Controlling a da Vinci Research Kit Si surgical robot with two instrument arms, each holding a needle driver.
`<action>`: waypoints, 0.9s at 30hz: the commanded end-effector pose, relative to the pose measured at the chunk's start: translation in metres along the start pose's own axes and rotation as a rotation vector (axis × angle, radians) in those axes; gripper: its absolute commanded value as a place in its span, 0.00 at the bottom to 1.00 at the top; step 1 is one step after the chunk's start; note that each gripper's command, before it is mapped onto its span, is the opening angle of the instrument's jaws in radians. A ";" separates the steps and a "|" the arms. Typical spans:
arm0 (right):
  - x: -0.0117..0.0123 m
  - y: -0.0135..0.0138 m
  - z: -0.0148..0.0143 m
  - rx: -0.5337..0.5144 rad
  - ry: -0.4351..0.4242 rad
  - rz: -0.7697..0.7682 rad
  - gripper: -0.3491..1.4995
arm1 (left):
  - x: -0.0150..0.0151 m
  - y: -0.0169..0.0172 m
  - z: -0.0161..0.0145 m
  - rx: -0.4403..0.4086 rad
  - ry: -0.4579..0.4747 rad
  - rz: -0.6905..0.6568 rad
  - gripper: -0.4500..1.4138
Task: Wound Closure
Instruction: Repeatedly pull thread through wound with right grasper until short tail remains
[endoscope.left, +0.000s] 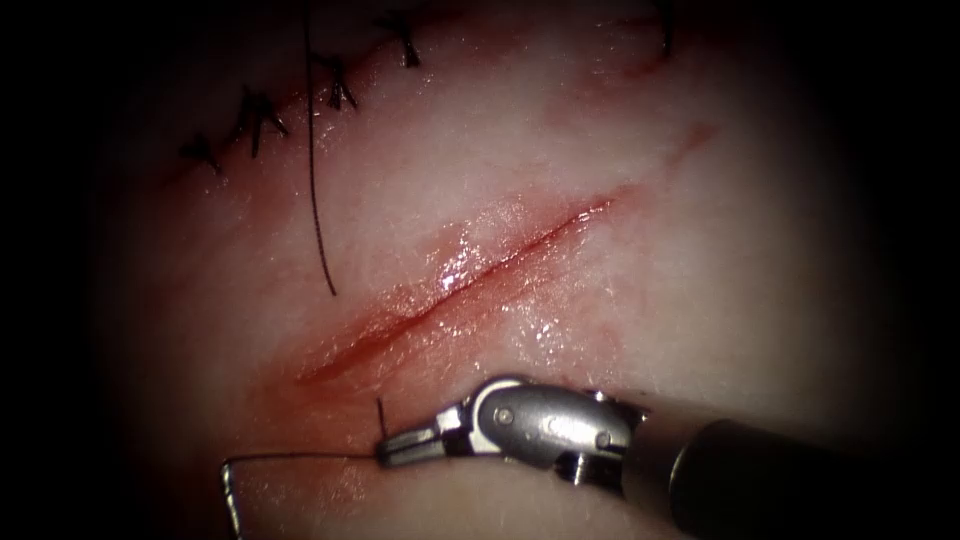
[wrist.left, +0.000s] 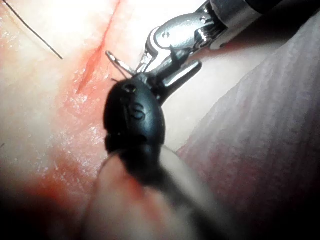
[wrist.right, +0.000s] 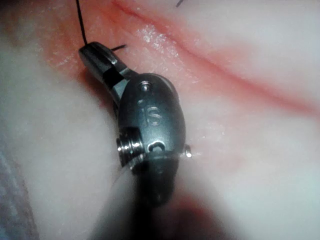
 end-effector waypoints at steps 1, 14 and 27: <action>0.0002 -0.0009 0.0007 0.015 0.003 0.001 0.00 | -0.0008 -0.0004 0.0005 0.007 -0.005 0.013 0.00; 0.0043 -0.0082 0.0045 0.113 0.127 0.013 0.00 | -0.0036 -0.0017 -0.0001 0.172 -0.136 0.141 0.00; 0.0070 0.0003 -0.0022 -0.179 0.047 -0.134 0.88 | -0.0010 -0.0052 -0.0053 0.359 -0.169 0.234 0.00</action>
